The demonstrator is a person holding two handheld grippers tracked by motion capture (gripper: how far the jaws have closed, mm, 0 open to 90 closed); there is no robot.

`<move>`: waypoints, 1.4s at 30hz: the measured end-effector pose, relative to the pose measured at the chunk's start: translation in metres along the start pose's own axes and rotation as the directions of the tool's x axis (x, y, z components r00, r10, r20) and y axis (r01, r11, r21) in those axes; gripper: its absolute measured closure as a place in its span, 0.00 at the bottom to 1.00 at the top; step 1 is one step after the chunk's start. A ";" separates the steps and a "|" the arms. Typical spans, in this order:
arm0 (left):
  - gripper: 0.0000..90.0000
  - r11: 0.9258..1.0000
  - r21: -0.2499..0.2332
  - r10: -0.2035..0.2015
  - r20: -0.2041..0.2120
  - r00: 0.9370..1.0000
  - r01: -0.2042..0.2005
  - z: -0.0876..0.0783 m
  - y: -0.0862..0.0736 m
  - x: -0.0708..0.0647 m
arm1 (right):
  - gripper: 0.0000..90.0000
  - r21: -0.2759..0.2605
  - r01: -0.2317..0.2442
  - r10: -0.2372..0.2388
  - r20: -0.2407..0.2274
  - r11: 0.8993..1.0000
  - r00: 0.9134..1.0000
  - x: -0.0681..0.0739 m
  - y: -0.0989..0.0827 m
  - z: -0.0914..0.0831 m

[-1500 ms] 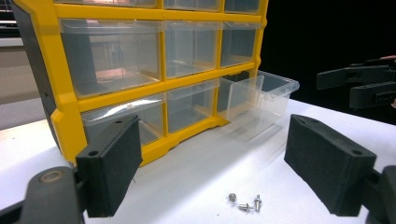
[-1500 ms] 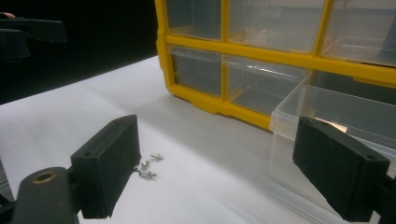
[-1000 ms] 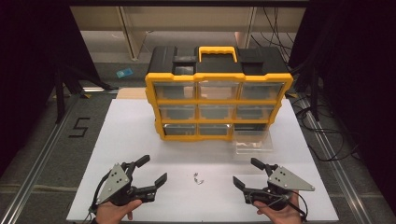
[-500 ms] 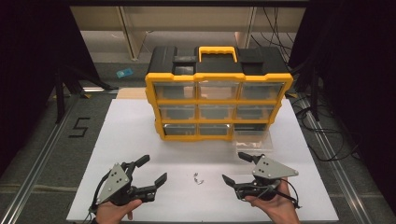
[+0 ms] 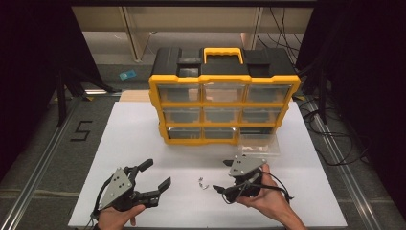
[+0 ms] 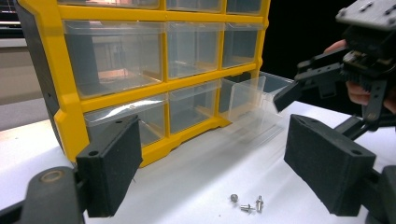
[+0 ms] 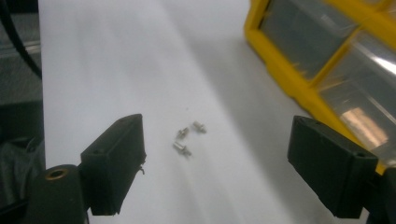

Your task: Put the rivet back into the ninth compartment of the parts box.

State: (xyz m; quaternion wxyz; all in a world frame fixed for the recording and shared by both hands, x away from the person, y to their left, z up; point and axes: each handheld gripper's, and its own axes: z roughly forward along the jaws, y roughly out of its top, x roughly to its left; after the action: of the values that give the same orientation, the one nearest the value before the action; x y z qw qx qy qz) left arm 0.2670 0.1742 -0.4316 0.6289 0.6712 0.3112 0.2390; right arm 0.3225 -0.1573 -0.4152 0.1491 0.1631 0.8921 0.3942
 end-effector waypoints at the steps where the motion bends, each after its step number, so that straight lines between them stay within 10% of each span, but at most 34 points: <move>1: 0.21 1.000 0.000 0.000 0.000 1.000 0.000 0.000 0.000 0.000 | 0.22 0.020 -0.005 0.005 0.001 1.000 1.000 0.000 0.002 0.004; 13: 0.21 1.000 -0.002 0.001 0.002 1.000 -0.001 0.000 0.000 0.000 | 0.36 0.167 0.163 -0.142 -0.131 0.972 0.981 0.006 0.017 0.043; 42: 0.21 1.000 -0.005 -0.003 0.003 1.000 0.003 -0.001 0.001 0.000 | 0.60 0.378 0.237 -0.152 -0.242 0.895 0.958 0.001 0.019 0.085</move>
State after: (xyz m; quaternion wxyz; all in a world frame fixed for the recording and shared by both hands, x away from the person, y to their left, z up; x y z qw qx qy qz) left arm 0.2666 0.1745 -0.4306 0.6314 0.6694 0.3107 0.2378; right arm 0.3583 -0.0894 -0.4558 0.0579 0.0581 0.9764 0.1997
